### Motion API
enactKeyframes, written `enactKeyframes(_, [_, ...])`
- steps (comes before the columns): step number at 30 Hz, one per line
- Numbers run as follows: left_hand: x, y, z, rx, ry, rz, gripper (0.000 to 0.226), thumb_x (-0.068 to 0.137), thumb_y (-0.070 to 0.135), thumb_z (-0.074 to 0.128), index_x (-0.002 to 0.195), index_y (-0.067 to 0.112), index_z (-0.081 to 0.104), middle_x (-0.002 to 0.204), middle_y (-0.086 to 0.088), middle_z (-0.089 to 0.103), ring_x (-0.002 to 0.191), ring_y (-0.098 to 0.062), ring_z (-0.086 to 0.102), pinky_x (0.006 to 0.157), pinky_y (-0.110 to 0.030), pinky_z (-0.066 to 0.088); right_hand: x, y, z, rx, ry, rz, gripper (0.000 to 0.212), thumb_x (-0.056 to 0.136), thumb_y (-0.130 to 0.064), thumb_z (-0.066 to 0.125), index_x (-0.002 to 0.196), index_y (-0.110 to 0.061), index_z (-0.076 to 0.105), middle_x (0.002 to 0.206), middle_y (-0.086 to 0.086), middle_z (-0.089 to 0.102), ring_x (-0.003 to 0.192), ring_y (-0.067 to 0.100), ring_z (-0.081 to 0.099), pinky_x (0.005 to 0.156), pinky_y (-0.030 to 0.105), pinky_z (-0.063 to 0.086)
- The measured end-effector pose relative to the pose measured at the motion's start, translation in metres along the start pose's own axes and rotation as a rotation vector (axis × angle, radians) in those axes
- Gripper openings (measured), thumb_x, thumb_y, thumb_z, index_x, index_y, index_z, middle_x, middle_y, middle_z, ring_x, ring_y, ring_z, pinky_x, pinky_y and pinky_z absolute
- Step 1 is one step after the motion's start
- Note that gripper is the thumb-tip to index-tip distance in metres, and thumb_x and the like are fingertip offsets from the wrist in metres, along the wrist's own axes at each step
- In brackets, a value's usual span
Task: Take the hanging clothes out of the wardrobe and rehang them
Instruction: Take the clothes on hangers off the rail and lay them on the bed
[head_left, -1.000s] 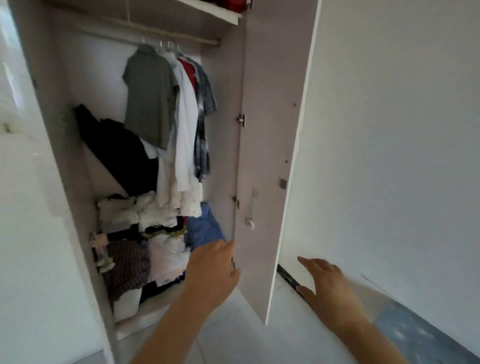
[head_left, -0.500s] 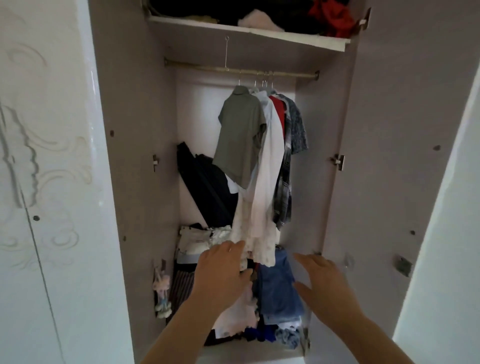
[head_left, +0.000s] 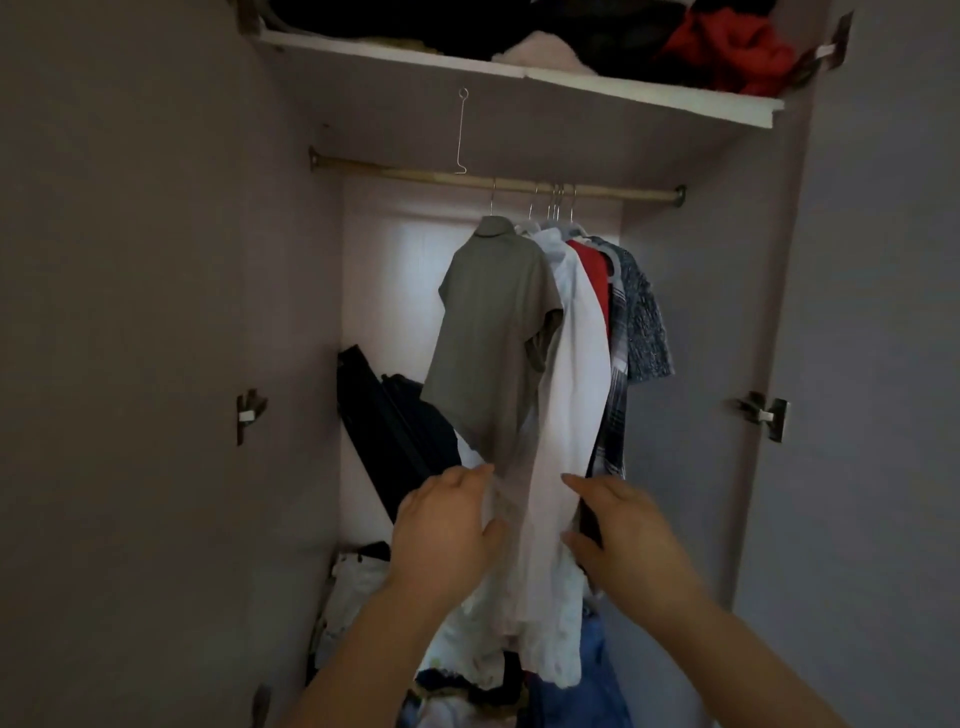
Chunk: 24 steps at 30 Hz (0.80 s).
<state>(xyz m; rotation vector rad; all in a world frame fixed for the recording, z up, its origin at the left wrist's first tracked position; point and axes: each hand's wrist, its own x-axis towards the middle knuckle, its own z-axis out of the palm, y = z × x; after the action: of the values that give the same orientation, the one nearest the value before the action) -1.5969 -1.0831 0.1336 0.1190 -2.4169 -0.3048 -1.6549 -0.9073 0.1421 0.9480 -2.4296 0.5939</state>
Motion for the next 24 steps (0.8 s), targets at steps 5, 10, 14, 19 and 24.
enactKeyframes(5, [0.074, -0.020, 0.027, -0.050, 0.066, -0.020, 0.057, 0.093, 0.041, 0.049, 0.144, 0.026, 0.030, 0.142, 0.006, 0.041, 0.127, -0.011, 0.039, 0.103, -0.024, 0.033, 0.086, 0.025, 0.018, 0.007, 0.077, -0.081, 0.054, 0.090, -0.023, 0.060, 0.140, -0.022, 0.039, 0.134, 0.002, 0.049, 0.122, 0.022, 0.043, 0.099, 0.023, 0.033])
enactKeyframes(10, [0.147, -0.036, 0.052, -0.034, 0.170, -0.047, 0.056, 0.092, 0.040, 0.050, 0.143, 0.026, 0.032, 0.141, 0.005, 0.043, 0.126, -0.013, 0.040, 0.103, -0.025, 0.034, 0.178, 0.050, 0.031, 0.061, 0.167, -0.210, 0.051, 0.089, -0.019, 0.061, 0.137, -0.016, 0.044, 0.130, 0.008, 0.052, 0.117, 0.025, 0.046, 0.095, 0.023, 0.031])
enactKeyframes(14, [0.209, -0.045, 0.062, -0.053, 0.252, -0.088, 0.054, 0.092, 0.038, 0.051, 0.142, 0.025, 0.035, 0.137, 0.004, 0.046, 0.124, -0.013, 0.042, 0.102, -0.027, 0.035, 0.253, 0.061, 0.028, 0.047, 0.222, -0.330, 0.051, 0.091, -0.025, 0.056, 0.139, -0.019, 0.040, 0.133, 0.004, 0.049, 0.120, 0.019, 0.042, 0.097, 0.022, 0.032])
enactKeyframes(19, [0.276, -0.058, 0.065, -0.046, 0.332, -0.134, 0.054, 0.092, 0.038, 0.051, 0.142, 0.025, 0.034, 0.140, 0.005, 0.043, 0.123, -0.014, 0.043, 0.102, -0.031, 0.036, 0.335, 0.061, 0.016, 0.053, 0.298, -0.418, 0.051, 0.091, -0.022, 0.056, 0.139, -0.024, 0.040, 0.134, 0.001, 0.047, 0.122, 0.018, 0.040, 0.100, 0.026, 0.031])
enactKeyframes(24, [0.336, -0.079, 0.066, -0.061, 0.380, -0.126, 0.053, 0.092, 0.038, 0.050, 0.142, 0.026, 0.035, 0.142, 0.005, 0.041, 0.127, -0.013, 0.041, 0.103, -0.029, 0.036, 0.404, 0.059, 0.010, 0.032, 0.382, -0.467, 0.049, 0.089, -0.017, 0.055, 0.136, -0.021, 0.044, 0.133, 0.003, 0.048, 0.123, 0.021, 0.041, 0.100, 0.028, 0.030])
